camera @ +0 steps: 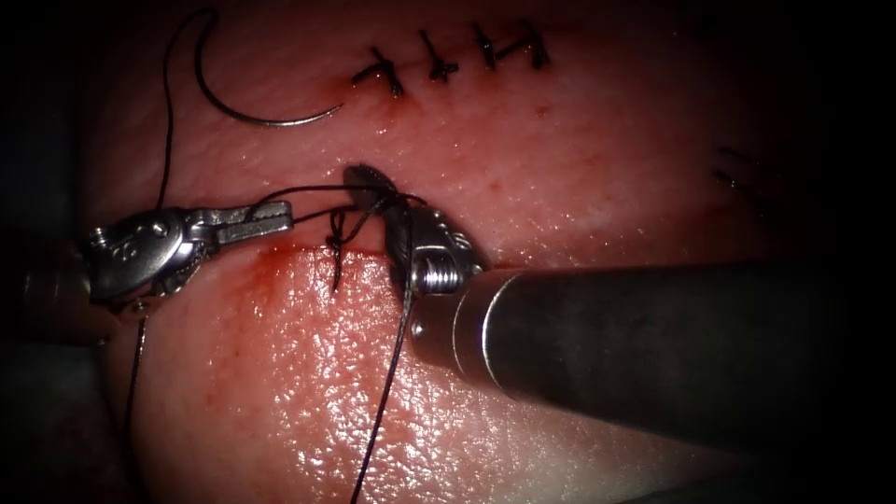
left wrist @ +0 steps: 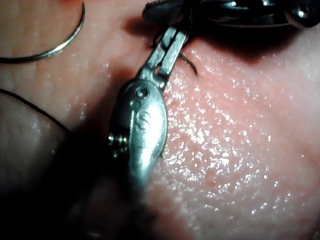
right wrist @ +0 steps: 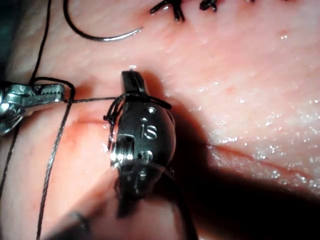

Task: Wound Closure
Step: Pull down with right driver and up using left jaws

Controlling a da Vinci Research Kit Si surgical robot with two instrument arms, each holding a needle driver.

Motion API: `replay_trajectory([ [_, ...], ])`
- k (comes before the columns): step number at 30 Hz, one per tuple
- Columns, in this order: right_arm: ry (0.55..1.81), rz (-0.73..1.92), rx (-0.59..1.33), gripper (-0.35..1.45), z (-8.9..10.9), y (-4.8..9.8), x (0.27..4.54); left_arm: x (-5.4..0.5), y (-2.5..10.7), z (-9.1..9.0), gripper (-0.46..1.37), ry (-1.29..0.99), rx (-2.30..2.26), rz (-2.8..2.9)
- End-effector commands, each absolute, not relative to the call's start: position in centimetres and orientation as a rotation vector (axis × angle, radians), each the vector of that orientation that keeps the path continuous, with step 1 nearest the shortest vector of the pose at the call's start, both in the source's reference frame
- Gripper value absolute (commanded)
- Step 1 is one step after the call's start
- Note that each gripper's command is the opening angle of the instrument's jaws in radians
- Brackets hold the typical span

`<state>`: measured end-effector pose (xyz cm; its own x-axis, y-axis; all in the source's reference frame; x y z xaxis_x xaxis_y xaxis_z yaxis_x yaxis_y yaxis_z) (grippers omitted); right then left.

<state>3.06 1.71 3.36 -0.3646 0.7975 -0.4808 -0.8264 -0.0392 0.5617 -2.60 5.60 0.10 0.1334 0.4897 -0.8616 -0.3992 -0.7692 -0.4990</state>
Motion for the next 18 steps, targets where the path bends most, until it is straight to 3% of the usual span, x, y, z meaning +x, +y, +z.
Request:
replay_trajectory([
  [1,0.972,1.673,-0.044,-0.35,3.32,1.69,3.04,-2.59,5.65,0.13,-0.35,-0.093,-1.730,1.744],
  [18,1.036,1.570,0.035,-0.35,3.07,1.40,2.97,-2.61,6.31,0.31,-0.35,-0.095,-1.643,1.813],
])
